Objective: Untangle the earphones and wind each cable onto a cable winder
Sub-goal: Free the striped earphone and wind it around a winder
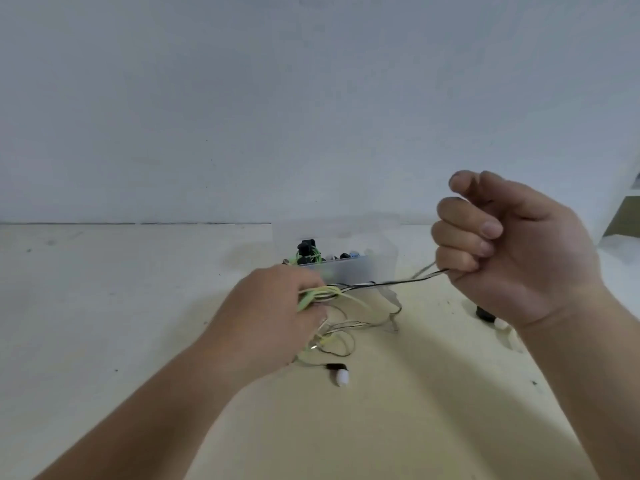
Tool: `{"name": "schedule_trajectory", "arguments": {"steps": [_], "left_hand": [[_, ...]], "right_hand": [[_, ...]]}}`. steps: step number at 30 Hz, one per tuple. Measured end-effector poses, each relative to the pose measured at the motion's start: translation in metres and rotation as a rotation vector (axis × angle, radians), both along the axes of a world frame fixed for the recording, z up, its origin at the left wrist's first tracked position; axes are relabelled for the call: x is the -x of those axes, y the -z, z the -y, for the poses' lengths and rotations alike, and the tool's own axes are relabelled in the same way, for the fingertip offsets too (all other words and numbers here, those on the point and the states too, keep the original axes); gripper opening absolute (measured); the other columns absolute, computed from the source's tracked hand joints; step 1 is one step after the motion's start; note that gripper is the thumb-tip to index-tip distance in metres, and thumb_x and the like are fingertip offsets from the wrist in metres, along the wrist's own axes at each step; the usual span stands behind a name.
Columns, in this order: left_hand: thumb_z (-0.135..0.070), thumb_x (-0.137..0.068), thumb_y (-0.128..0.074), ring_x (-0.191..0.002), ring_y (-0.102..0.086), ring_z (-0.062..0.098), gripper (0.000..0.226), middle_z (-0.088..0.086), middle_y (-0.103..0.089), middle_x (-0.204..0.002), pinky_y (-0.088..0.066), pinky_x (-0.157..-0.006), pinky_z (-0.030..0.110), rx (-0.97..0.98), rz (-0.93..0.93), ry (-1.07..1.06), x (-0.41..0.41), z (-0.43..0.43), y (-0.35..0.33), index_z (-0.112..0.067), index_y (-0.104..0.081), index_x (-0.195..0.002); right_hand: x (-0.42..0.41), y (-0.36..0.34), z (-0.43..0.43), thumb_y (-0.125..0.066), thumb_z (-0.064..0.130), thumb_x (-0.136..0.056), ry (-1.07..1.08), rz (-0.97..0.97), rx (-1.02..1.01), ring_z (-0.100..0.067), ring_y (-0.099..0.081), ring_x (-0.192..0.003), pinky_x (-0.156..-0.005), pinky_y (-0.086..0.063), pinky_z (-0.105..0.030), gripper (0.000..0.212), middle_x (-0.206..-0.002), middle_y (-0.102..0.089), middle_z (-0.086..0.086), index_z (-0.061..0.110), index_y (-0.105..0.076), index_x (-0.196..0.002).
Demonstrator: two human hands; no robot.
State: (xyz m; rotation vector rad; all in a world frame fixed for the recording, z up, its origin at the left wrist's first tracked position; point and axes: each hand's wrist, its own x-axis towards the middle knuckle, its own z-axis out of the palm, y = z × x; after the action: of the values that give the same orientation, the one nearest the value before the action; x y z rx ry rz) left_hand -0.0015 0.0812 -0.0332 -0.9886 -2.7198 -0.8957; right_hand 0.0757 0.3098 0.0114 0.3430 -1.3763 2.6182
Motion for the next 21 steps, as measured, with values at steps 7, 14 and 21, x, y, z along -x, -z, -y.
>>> {"name": "schedule_trajectory", "arguments": {"steps": [7,14,21], "left_hand": [[-0.019,-0.088,-0.070,-0.062,-0.063,0.008,0.019,-0.013,-0.066,-0.083,-0.047,-0.059,0.026,0.130,0.001,-0.173,0.025,0.027,-0.011,-0.034,-0.066,-0.078],[-0.033,-0.069,-0.079,-0.067,-0.062,0.010,0.019,-0.008,-0.066,-0.080,-0.050,-0.060,0.028,0.340,0.046,-0.197,0.032,0.043,-0.018,-0.031,-0.064,-0.081],[-0.098,-0.051,-0.050,-0.105,-0.066,0.006,0.082,-0.015,-0.072,-0.105,-0.048,-0.101,0.036,0.208,0.357,0.143,0.022,0.043,-0.027,-0.030,-0.077,-0.086]], "right_hand": [[-0.009,-0.004,-0.017,-0.072,0.038,-0.070,-0.098,0.126,-0.214,-0.009,-0.014,-0.046,-0.040,-0.017,-0.023,0.030,-0.052,-0.021,0.007,0.010,-0.068,-0.083],[-0.005,0.004,-0.018,-0.065,0.036,-0.090,0.503,0.618,-1.127,-0.017,-0.028,-0.041,-0.046,-0.022,-0.024,0.035,-0.048,-0.041,0.000,0.006,-0.072,-0.073],[0.003,0.015,-0.003,-0.070,0.025,-0.080,0.738,0.584,-1.560,-0.016,-0.028,-0.036,-0.043,-0.022,-0.023,0.044,-0.044,-0.035,0.006,0.018,-0.036,-0.054]]}}
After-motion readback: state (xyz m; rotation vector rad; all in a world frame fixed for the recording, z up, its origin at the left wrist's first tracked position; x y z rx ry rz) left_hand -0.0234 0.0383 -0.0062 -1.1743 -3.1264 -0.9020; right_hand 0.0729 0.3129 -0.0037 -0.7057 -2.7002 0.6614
